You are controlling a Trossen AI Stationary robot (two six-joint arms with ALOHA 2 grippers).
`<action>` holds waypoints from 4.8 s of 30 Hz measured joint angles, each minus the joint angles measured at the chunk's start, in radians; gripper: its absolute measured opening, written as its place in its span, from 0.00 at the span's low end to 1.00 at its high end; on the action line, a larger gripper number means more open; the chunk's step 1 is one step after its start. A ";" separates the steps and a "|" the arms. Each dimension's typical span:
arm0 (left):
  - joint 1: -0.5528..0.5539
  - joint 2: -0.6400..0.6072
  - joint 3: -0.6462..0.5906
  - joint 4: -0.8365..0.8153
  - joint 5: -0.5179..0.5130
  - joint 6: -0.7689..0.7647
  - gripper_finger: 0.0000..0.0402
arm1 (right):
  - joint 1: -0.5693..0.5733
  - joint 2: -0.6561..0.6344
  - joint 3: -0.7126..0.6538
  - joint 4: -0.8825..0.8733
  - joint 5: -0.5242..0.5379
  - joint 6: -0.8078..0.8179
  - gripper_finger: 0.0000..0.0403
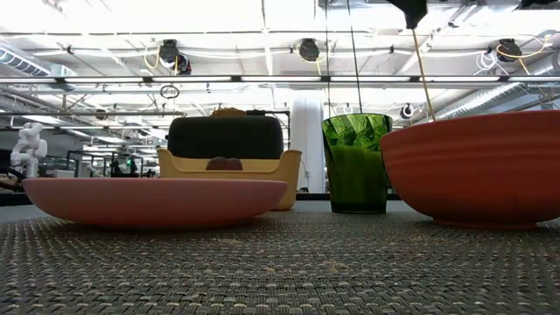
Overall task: Arrange a breakfast setting
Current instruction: Pour the cereal from the orange cereal box into the pink bowl
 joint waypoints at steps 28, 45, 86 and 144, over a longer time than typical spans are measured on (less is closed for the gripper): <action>0.035 0.099 0.000 0.191 0.006 0.104 0.46 | 0.001 0.470 0.000 0.933 -0.128 0.077 0.64; 0.051 0.186 0.001 0.248 0.041 0.070 0.46 | 0.002 0.536 0.000 1.044 -0.146 0.045 0.64; 0.073 0.235 0.000 0.246 0.047 -0.005 0.47 | 0.001 0.535 0.000 1.102 -0.171 0.049 0.32; 0.052 0.121 0.000 -0.668 0.031 -0.444 0.86 | -0.258 0.114 0.000 0.336 -0.070 -0.031 0.32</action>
